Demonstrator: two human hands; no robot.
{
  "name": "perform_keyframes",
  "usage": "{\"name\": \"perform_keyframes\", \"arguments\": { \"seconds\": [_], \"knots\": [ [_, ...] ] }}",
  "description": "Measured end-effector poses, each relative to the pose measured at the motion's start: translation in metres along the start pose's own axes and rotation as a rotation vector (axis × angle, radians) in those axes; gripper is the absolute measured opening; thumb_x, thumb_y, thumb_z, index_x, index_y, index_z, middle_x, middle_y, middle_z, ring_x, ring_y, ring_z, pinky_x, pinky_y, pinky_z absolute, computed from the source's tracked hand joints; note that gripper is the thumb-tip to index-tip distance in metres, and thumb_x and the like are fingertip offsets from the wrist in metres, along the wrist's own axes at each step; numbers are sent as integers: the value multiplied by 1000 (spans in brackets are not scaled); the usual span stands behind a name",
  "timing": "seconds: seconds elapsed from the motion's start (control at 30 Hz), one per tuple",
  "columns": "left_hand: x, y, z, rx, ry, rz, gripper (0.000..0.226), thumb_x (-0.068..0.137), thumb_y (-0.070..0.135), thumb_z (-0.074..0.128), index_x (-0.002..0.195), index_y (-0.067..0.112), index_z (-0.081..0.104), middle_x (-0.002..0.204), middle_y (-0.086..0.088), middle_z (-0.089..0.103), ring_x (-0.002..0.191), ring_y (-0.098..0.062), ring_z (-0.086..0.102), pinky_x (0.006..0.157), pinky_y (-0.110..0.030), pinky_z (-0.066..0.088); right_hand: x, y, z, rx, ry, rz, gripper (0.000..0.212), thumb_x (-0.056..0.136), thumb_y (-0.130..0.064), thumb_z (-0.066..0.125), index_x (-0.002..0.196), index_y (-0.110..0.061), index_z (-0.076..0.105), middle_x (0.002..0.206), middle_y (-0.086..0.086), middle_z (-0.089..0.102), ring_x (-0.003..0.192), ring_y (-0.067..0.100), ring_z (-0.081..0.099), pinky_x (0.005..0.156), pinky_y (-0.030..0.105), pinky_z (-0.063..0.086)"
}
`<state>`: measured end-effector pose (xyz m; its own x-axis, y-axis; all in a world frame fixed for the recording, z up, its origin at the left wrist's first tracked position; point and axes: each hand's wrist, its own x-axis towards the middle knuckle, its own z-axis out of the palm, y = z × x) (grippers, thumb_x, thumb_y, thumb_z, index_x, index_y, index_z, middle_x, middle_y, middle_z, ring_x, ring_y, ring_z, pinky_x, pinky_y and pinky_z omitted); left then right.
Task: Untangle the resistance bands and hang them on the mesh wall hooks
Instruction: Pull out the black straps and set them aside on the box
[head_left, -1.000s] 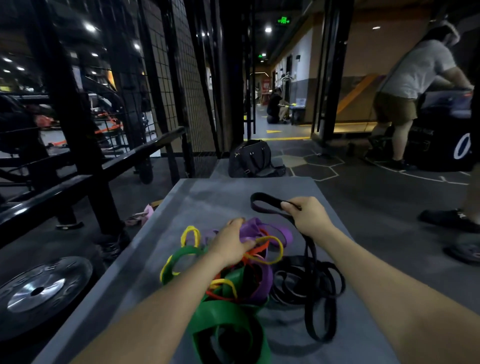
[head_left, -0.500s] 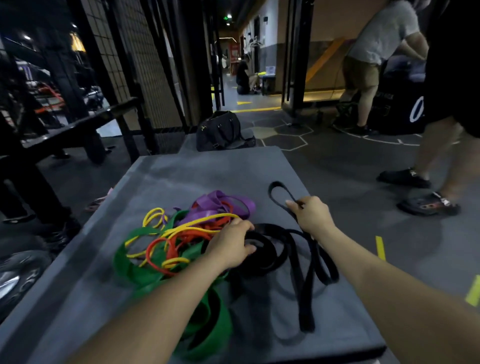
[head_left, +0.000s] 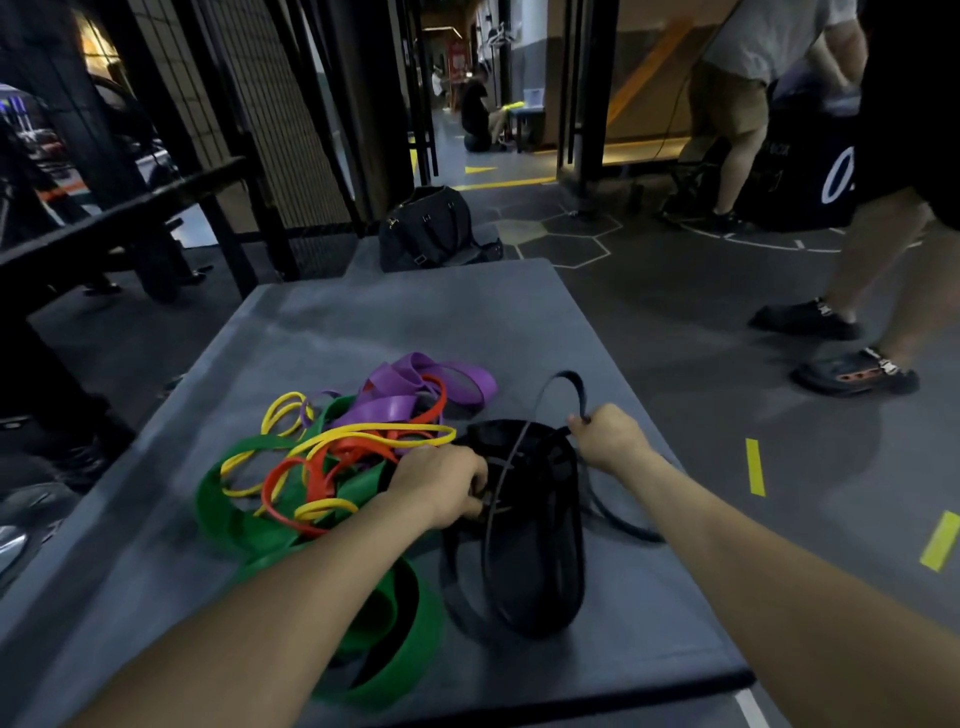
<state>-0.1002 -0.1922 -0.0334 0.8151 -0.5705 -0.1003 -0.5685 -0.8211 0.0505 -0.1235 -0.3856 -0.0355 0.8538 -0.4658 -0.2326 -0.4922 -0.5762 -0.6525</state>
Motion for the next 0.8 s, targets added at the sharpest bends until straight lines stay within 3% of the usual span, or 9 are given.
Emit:
{"name": "perform_keyframes", "arguments": {
  "seconds": [0.13,0.23,0.3,0.37,0.47,0.57,0.67,0.8],
  "knots": [
    [1,-4,-19,-283,137,-53,13,74,30,74,80,23,66,81,5,63,84,-17,62,71,-29,46,-6,-7,-7,-15,37,-76,23,97,-22,45,90,-2,53,74,10,54,58,19,45,46,27,31],
    [1,-7,-38,-515,257,-88,20,66,27,82,70,23,63,73,4,62,74,-14,59,67,-26,44,-18,-17,-15,3,57,-144,20,96,-16,46,88,1,53,70,13,53,61,27,49,50,28,33],
    [-2,-9,-51,-640,321,-107,23,64,23,84,69,19,62,66,5,59,65,-12,55,57,-21,39,-24,-27,-20,-10,83,-221,25,94,-12,48,95,12,57,85,24,64,83,42,59,59,32,40],
    [-6,-12,-63,-711,366,-128,25,63,22,84,67,21,60,63,9,58,62,-9,54,53,-15,38,-37,-41,-25,-20,87,-312,26,92,-12,51,110,4,61,111,21,66,104,36,60,74,32,47],
    [-14,-16,-80,-882,439,-128,28,61,17,86,64,24,59,69,3,63,70,-14,59,70,-23,47,-61,-64,-31,-3,-1,-450,28,89,-5,51,114,-1,63,118,16,64,112,31,58,93,34,47],
    [-30,-14,-97,-1078,484,-97,25,62,8,83,67,19,61,70,0,63,70,-15,58,77,-31,50,-84,-81,-32,-45,-146,-535,34,83,-4,56,116,-3,61,117,15,64,112,30,58,94,34,45],
    [-51,-9,-114,-1266,519,-73,21,65,5,80,70,14,62,69,-3,62,66,-14,56,72,-26,49,-106,-90,-31,-54,-244,-587,32,80,-5,65,111,0,59,109,15,65,104,28,60,87,33,45],
    [-79,-9,-133,-1462,553,-85,17,69,4,76,71,12,61,59,4,64,58,-9,57,60,-17,50,-131,-100,-30,-38,-148,-637,18,81,-22,70,91,-12,59,88,6,62,85,19,57,72,27,39]
  ]
}}
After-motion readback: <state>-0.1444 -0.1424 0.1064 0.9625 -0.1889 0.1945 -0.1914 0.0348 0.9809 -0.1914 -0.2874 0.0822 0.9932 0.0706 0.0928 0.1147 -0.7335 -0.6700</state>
